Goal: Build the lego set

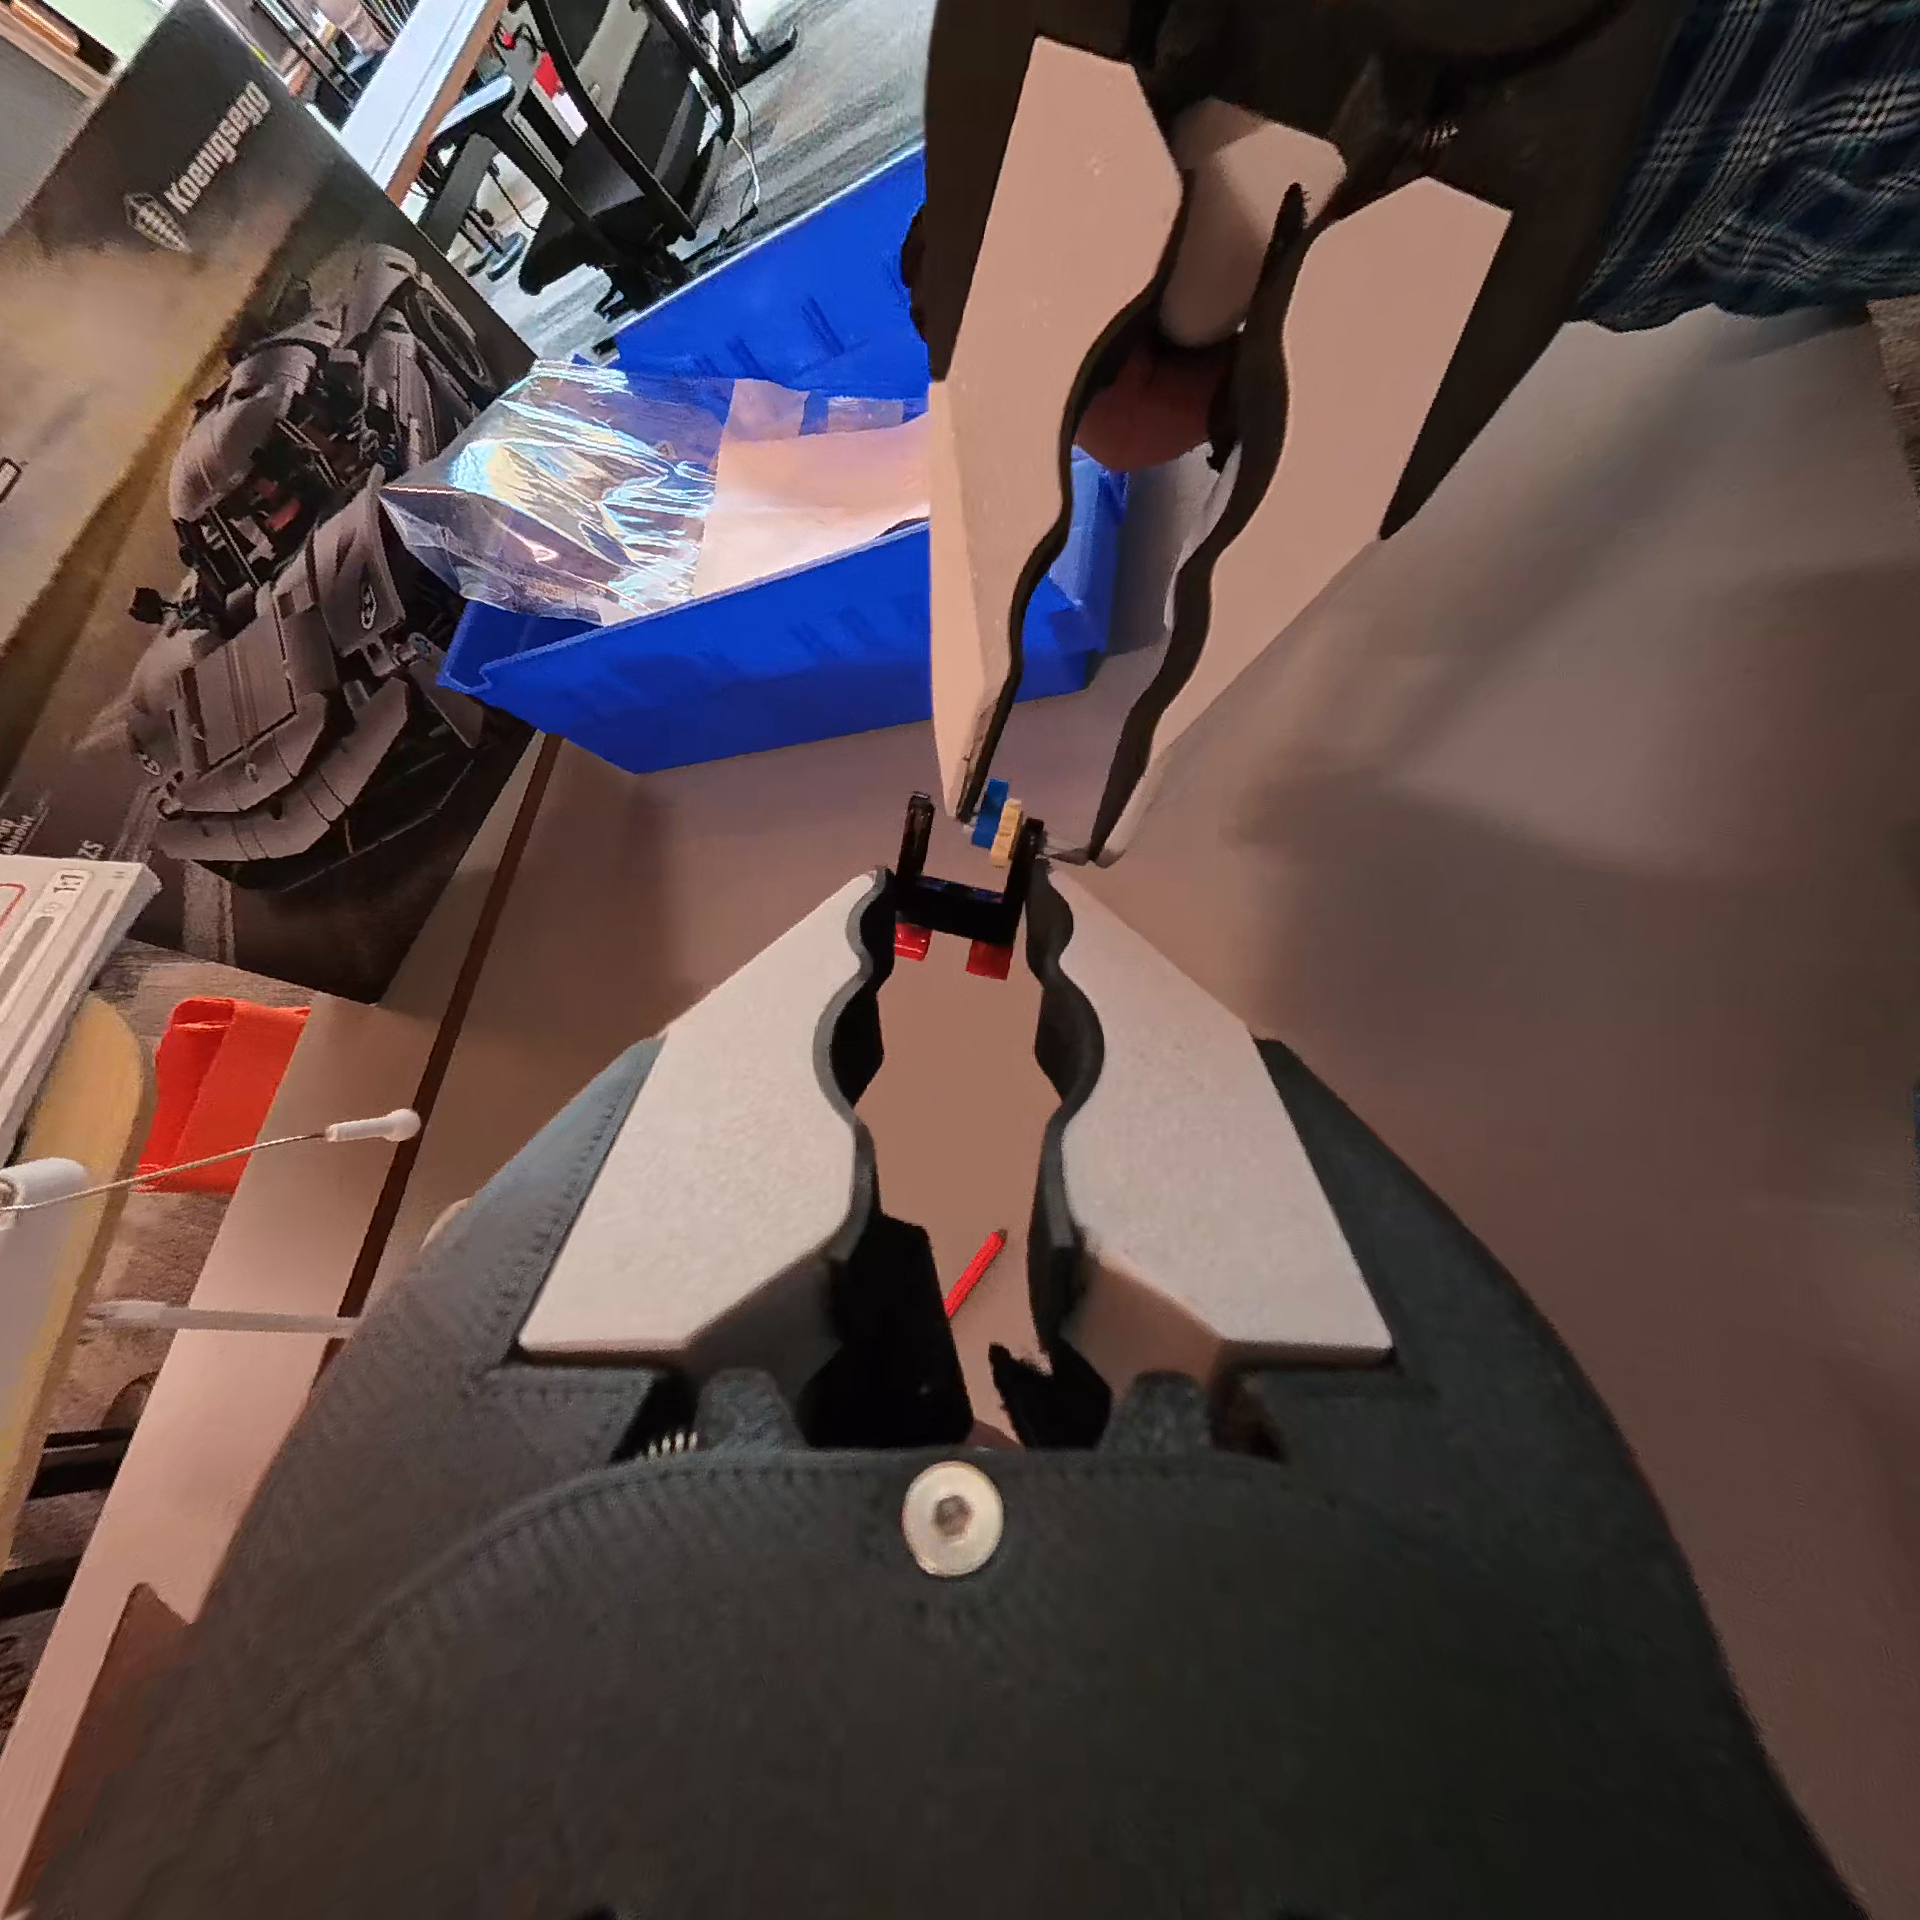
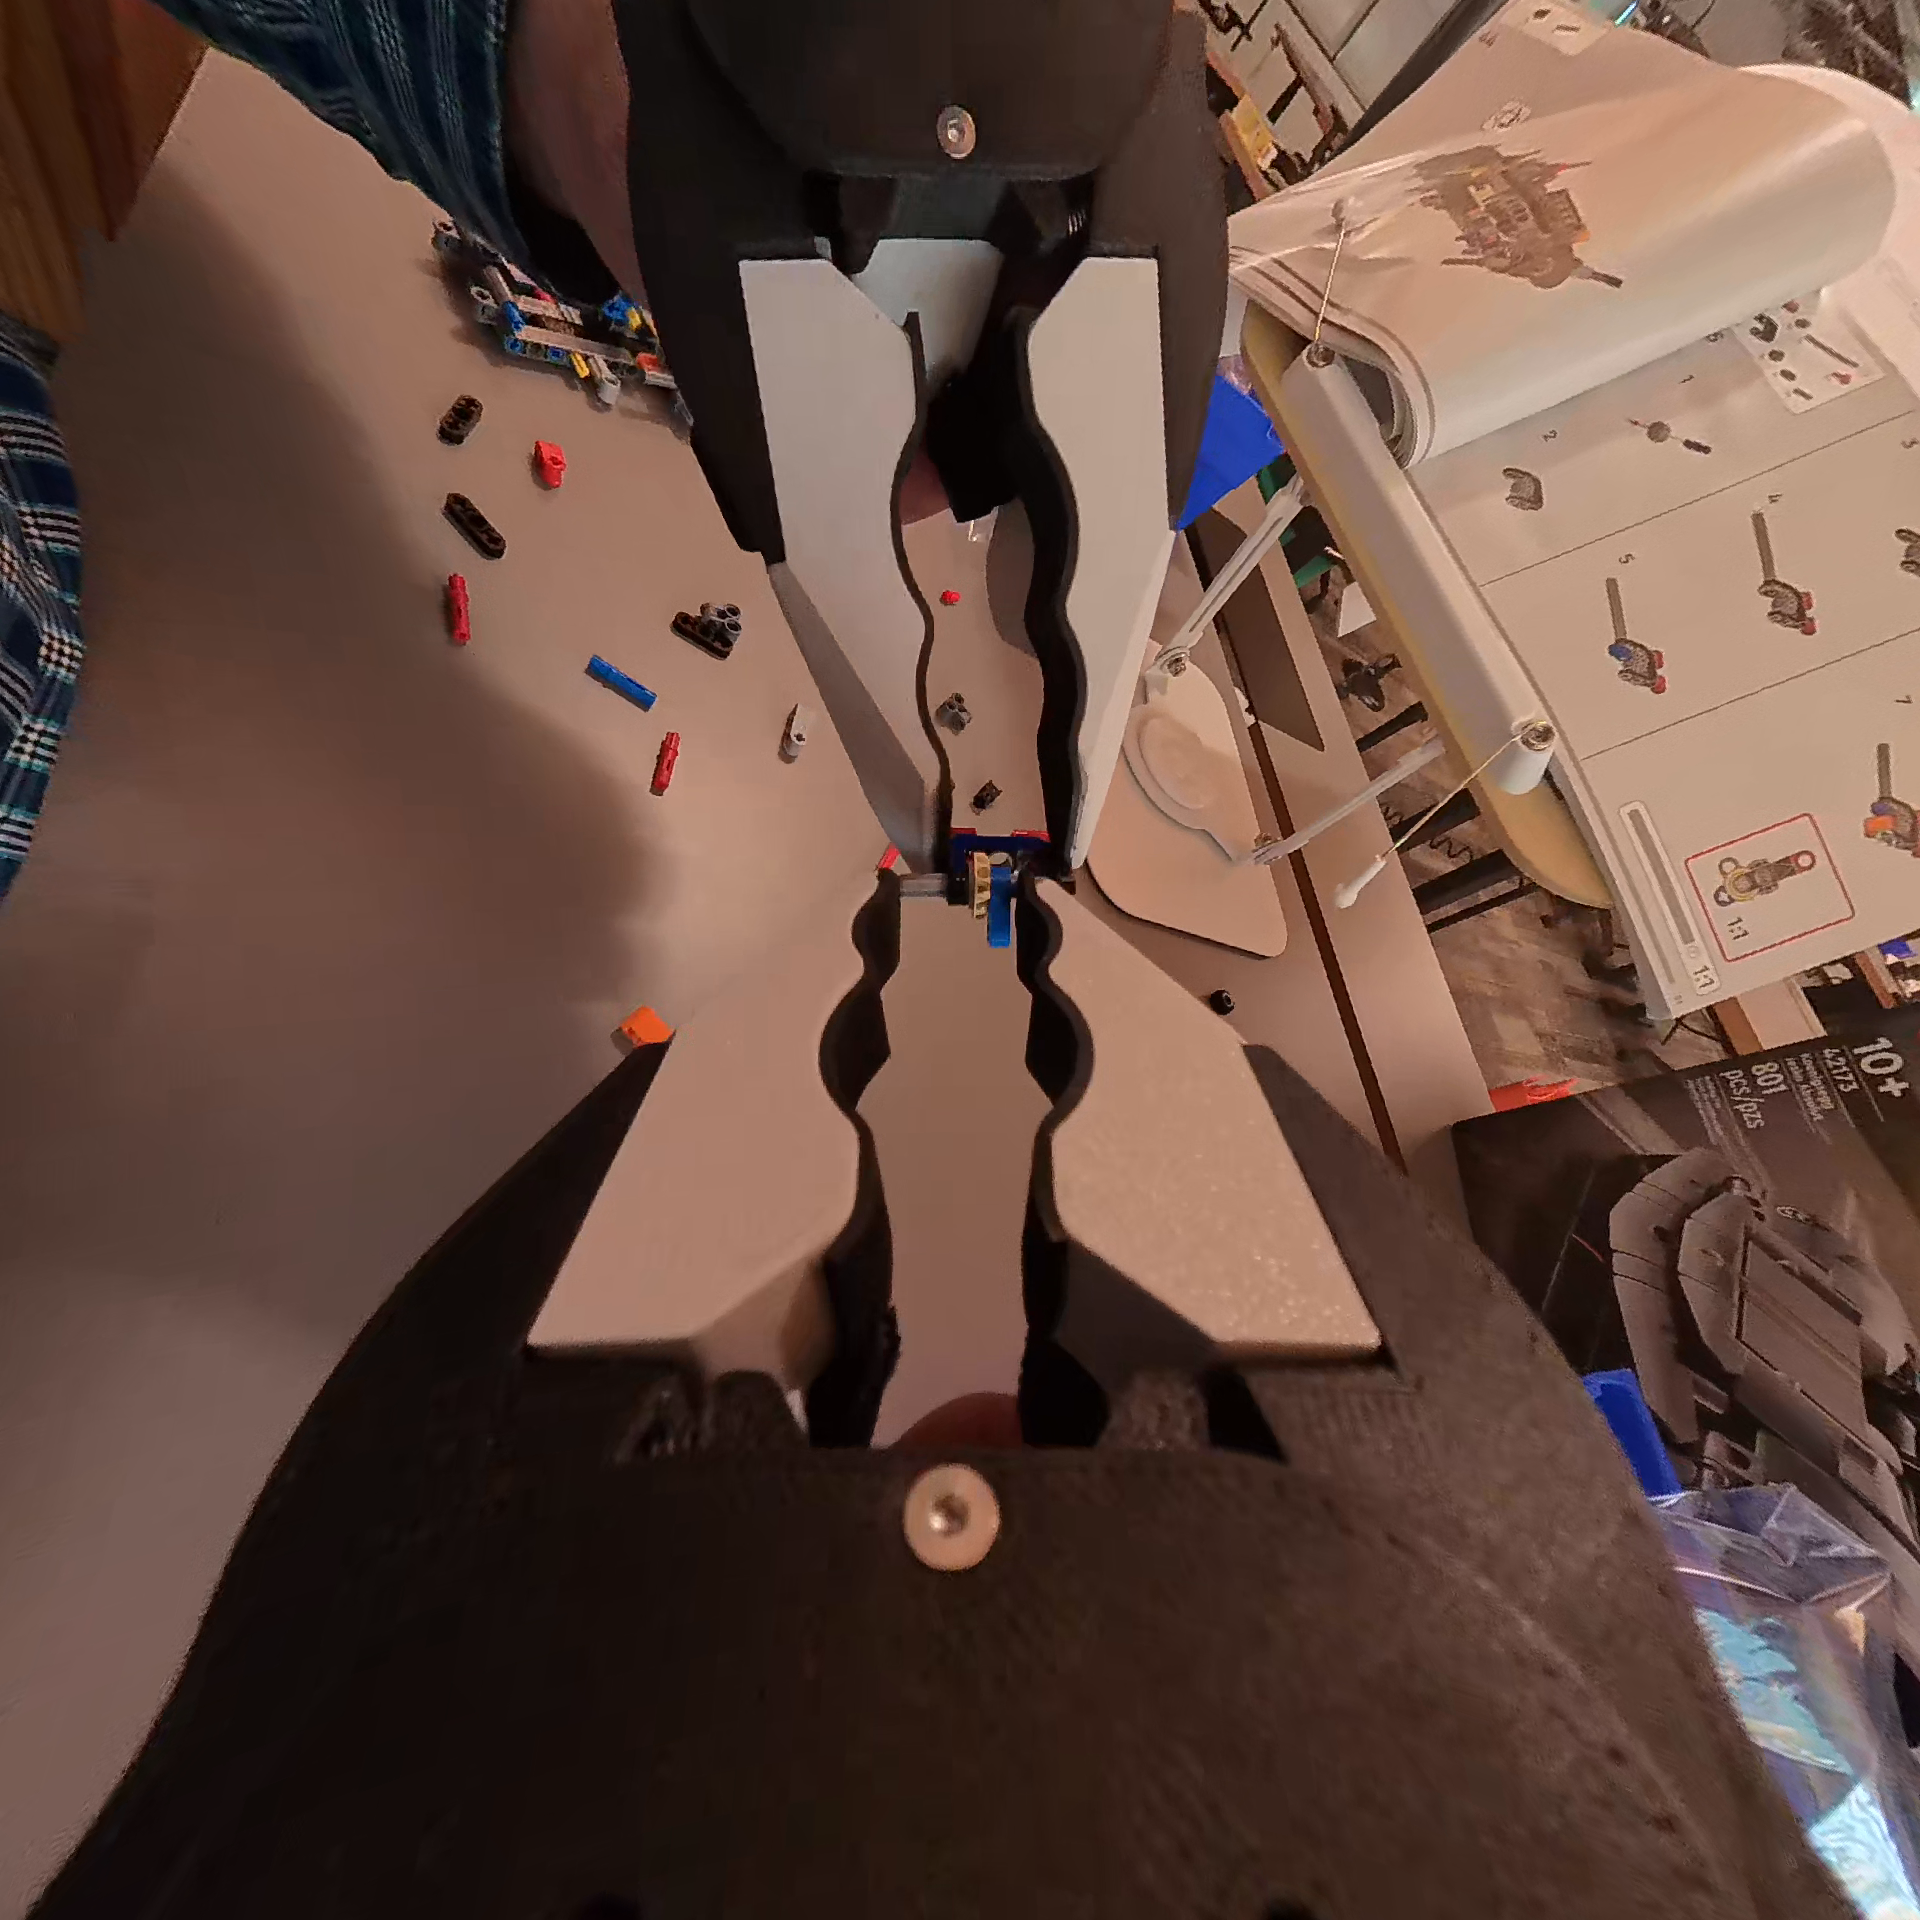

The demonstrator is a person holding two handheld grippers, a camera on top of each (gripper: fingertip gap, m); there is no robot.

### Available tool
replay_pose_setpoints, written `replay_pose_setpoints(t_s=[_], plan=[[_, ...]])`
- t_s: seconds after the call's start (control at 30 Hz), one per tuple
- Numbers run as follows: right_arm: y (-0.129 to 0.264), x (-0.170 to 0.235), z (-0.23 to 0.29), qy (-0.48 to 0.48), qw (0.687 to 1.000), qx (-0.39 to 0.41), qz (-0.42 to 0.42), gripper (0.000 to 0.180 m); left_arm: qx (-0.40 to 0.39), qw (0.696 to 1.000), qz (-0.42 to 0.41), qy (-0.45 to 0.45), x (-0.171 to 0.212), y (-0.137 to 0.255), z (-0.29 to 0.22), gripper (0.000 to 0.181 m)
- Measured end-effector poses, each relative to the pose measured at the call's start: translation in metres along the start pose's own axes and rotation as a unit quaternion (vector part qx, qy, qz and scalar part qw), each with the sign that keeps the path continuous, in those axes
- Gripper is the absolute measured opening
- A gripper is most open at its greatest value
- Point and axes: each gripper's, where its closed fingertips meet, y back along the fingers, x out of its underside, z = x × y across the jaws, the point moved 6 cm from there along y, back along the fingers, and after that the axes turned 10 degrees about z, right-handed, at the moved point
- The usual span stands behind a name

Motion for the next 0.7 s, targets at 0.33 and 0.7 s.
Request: replay_pose_setpoints(t_s=[0.33, 0.7], plan=[[-0.001, 0.0, 0.0, -0.013, 1.0, -0.015, -0.003, 0.021, -0.002, 1.0, 0.001, -0.003, 0.002, 0.0, -0.003, 0.022], [-0.007, 0.02, 0.019, -0.065, 0.991, -0.106, 0.039, 0.025, -0.036, 0.999, 0.015, -0.016, 0.015, 0.016, 0.003, 0.023]])
